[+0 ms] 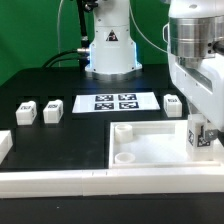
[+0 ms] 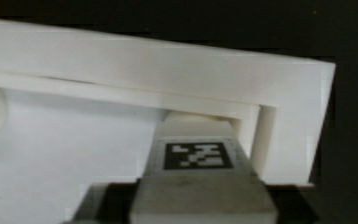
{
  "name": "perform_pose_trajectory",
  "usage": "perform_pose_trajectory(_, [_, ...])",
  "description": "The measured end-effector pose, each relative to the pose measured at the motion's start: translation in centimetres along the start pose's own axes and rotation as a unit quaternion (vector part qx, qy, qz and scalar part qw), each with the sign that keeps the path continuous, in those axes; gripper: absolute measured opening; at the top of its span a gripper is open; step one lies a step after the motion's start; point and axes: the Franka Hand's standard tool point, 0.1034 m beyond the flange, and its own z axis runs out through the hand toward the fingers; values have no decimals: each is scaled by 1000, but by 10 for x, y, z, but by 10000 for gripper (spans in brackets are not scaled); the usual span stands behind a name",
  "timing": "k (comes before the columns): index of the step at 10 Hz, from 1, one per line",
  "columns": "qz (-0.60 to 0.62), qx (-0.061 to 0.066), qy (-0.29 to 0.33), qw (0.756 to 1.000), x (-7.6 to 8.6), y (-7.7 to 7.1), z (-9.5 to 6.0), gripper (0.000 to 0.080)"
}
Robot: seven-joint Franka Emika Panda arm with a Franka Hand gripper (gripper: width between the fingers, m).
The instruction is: Assemble one leg
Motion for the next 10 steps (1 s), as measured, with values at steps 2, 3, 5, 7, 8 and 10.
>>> perform_pose_trajectory(2, [-27,0,0,1000,0,0,0,581])
perform_pose_trajectory(3, [-27,0,0,1000,0,0,0,635])
perform_pose_trajectory(5, [-175,-3,7,985,0,1,0,645])
perform_pose_trajectory(7, [-299,-8,6,954,-2,2,1,649])
perform_pose_trajectory(8, [-370,-12,10,929,-3,3,2,649])
perform_pose_trajectory(10, [-494,-20,16,869,-4,4,2,649])
